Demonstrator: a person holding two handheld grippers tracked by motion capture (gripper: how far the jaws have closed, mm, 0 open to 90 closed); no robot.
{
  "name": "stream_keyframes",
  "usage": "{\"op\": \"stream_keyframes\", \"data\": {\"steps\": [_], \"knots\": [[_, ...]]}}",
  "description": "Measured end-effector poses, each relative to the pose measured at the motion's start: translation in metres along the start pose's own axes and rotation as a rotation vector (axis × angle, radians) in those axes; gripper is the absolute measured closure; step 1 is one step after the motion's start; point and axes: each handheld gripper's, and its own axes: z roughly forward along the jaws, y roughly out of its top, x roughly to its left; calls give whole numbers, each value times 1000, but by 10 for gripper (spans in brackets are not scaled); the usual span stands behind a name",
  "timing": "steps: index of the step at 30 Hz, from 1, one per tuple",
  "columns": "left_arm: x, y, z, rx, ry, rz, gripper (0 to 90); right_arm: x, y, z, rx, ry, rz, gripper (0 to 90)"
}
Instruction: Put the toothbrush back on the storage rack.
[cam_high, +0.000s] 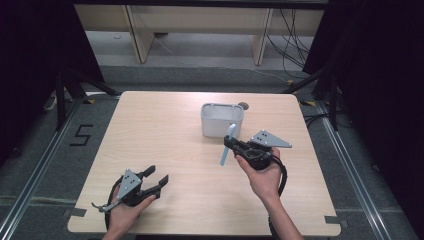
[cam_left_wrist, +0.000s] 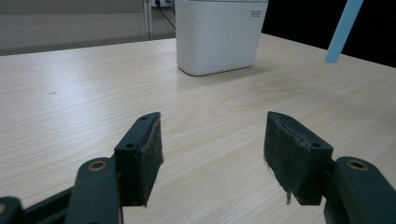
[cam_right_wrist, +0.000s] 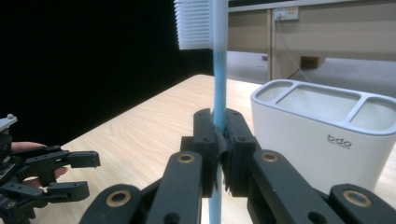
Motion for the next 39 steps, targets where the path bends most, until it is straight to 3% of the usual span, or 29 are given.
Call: {"op": "stream_keyframes", "data": {"steps": [9, 10, 12, 13, 18, 22, 23, 30, 31, 33, 34, 35, 39], "knots": [[5, -2, -1, -16, 25, 5, 377, -4, 4, -2, -15, -35, -21, 855], [5, -2, 0, -26, 21, 2, 378, -6, 5, -2, -15, -43, -42, 855], [4, -2, -1, -15, 28, 6, 379, -5, 5, -3, -12, -49, -28, 855], [4, -2, -1, -16, 28, 8, 381, -8, 7, -3, -14, -58, -56, 855], [4, -2, -1, -19, 35, 10, 385, -9, 8, -3, -14, -67, -35, 854], [4, -2, -1, -21, 39, 15, 391, -12, 10, -2, -22, -89, -76, 854], [4, -2, -1, -22, 40, 13, 391, -11, 10, -2, -19, -89, -56, 854], [3, -3, -2, -28, 41, 13, 394, -16, 15, -2, -25, -108, -82, 854], [3, -3, -2, -27, 44, 13, 395, -18, 17, -2, -39, -118, -121, 854], [3, -3, -2, -28, 44, 13, 395, -18, 18, -2, -33, -118, -93, 854], [3, -3, -2, -28, 44, 13, 396, -20, 19, -2, -47, -131, -120, 854], [3, -3, -2, -28, 45, 13, 397, -19, 19, -2, -35, -120, -87, 854], [2, -2, -1, -23, 47, 17, 403, -22, 23, -1, -39, -138, -102, 854]]}}
